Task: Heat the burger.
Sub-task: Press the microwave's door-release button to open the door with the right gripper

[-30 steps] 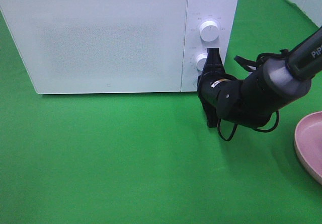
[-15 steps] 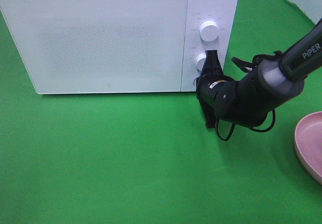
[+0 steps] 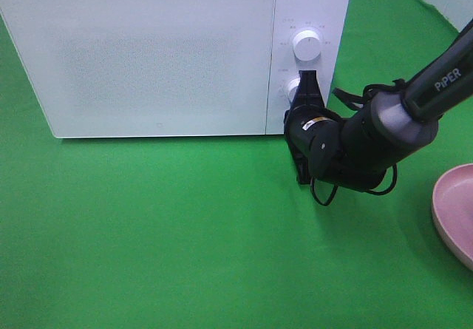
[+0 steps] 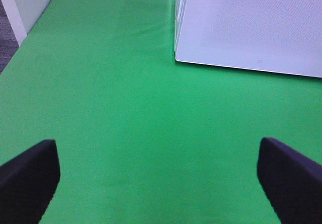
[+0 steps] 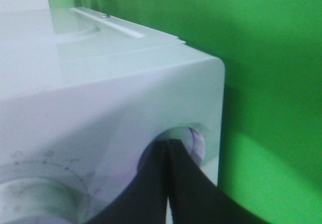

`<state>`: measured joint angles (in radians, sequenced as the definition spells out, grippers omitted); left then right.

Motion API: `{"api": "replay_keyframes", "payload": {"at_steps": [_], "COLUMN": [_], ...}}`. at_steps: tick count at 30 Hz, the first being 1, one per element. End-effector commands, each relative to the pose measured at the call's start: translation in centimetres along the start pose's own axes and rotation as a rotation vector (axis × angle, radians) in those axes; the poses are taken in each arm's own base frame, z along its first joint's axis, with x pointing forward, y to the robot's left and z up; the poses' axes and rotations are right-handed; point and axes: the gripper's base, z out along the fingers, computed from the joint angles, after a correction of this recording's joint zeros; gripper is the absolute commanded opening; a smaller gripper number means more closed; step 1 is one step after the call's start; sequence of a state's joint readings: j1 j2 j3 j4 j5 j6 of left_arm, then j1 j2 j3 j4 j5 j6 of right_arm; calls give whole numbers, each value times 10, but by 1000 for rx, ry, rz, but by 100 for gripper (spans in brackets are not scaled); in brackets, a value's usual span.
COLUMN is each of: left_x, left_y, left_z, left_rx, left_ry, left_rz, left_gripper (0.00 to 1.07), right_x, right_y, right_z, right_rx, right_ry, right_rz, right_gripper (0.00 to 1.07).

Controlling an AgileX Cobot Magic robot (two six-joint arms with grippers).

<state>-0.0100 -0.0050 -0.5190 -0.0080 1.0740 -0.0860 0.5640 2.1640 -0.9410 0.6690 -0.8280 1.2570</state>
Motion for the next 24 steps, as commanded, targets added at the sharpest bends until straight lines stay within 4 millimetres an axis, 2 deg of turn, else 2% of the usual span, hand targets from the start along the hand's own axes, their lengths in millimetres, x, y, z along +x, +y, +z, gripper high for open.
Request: {"api": "replay_keyframes", "payload": {"at_steps": [1, 5, 9, 11, 24], "left_x": [0, 0, 0, 0, 0], "left_y": [0, 0, 0, 0, 0], "left_z": [0, 0, 0, 0, 0], "left_rx": [0, 0, 0, 0, 0], "left_ry": [-9, -9, -9, -9, -9], "left_rz": [0, 0, 0, 0, 0], "left_gripper": [100, 100, 100, 100, 100], "right_x": [-8, -8, -16, -18, -16], "right_y": [50, 56, 76, 80, 80], "right_z": [3, 4, 5, 8, 13], "right_rx": [-348, -399, -528, -538, -554], "right_ry": [-67, -79, -128, -138, -147], "right_rz": [7, 14, 23, 6, 10], "right_gripper": [0, 0, 0, 0, 0]}}
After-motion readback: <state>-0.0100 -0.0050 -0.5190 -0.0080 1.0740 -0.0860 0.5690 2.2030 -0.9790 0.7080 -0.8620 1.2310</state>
